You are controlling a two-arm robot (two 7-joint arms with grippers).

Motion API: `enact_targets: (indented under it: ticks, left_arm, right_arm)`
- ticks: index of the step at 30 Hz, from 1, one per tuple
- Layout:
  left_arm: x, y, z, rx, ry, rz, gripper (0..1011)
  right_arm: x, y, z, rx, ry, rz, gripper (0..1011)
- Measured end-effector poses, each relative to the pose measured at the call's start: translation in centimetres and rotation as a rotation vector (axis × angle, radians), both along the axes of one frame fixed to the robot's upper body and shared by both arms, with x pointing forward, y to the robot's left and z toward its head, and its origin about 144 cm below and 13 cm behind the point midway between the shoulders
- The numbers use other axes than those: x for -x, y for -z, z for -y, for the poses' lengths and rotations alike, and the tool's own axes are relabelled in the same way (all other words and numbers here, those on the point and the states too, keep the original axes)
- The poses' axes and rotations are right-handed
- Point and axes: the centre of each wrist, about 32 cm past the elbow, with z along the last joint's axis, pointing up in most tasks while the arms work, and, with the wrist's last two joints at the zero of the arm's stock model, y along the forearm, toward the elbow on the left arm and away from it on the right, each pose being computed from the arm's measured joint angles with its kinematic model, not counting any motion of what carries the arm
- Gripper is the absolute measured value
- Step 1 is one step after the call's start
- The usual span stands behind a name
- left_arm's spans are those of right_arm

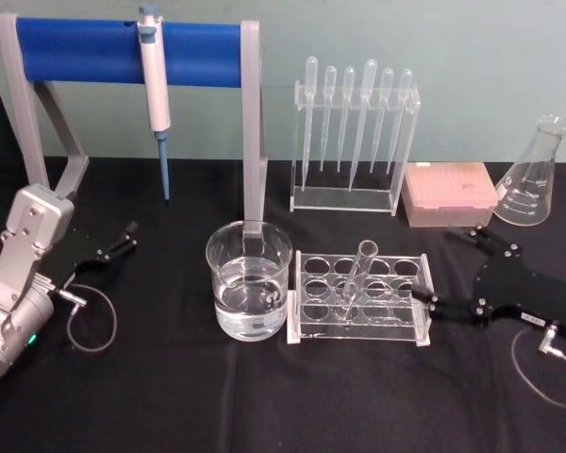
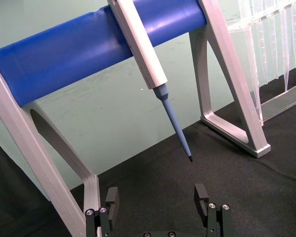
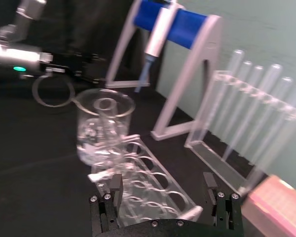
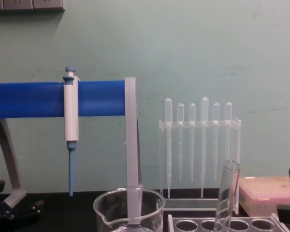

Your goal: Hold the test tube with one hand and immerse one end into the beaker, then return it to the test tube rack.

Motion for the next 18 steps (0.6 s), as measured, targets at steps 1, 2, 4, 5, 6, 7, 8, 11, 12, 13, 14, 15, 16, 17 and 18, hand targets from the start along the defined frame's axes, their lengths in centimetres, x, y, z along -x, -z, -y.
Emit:
enact_targets:
  ticks: [1,2,4,5,6,7,8,11,12,13,14,15,16,17,18]
  left_arm:
    - [0.0,0.0,0.0,0.0,0.0,0.0,1000]
    - [0.0,0.0,0.0,0.0,0.0,0.0,1000]
    - [0.0,0.0,0.0,0.0,0.0,0.0,1000]
    - [0.0,0.0,0.0,0.0,0.0,0.0,1000]
    - [0.0,0.0,0.0,0.0,0.0,0.0,1000]
    - [0.0,0.0,0.0,0.0,0.0,0.0,1000]
    - [0.0,0.0,0.0,0.0,0.0,0.0,1000]
    - [0.0,0.0,0.0,0.0,0.0,0.0,1000]
    - [0.0,0.0,0.0,0.0,0.0,0.0,1000]
    - [0.0,0.0,0.0,0.0,0.0,0.0,1000]
    - [0.0,0.0,0.0,0.0,0.0,0.0,1000]
    - [0.0,0.0,0.0,0.0,0.0,0.0,1000]
    - [0.0,0.0,0.0,0.0,0.0,0.0,1000]
    - [0.0,0.0,0.0,0.0,0.0,0.0,1000]
    - [0.0,0.0,0.0,0.0,0.0,0.0,1000]
  right_arm:
    - [-0.1,0.0,0.0,-0.002,-0.017,-0.005,1004]
    - [-0.2,0.0,0.1,-0.004,-0.041,-0.012,1004]
    - [-0.3,0.0,0.0,-0.008,-0.07,-0.019,1004]
    - [-0.5,0.1,-0.1,-0.01,-0.096,-0.023,1004]
    - [-0.5,0.1,-0.1,-0.012,-0.106,-0.025,1004]
    - [-0.6,0.1,-0.2,-0.014,-0.116,-0.027,1004]
    - [-0.7,0.2,-0.2,-0.018,-0.125,-0.029,1004]
    - [-1.2,0.1,-0.5,-0.035,-0.159,-0.034,1004]
    - [-1.4,0.1,-0.6,-0.045,-0.175,-0.038,1004]
    - [-1.5,0.2,-0.7,-0.049,-0.182,-0.04,1004]
    - [-1.6,0.1,-0.7,-0.052,-0.187,-0.04,1004]
    - [-1.7,0.1,-0.8,-0.055,-0.192,-0.041,1004]
    - [-1.9,0.1,-1.0,-0.059,-0.2,-0.041,1004]
    - [-2.0,0.1,-1.1,-0.061,-0.206,-0.042,1004]
    - [-2.2,0.1,-1.3,-0.066,-0.216,-0.044,1004]
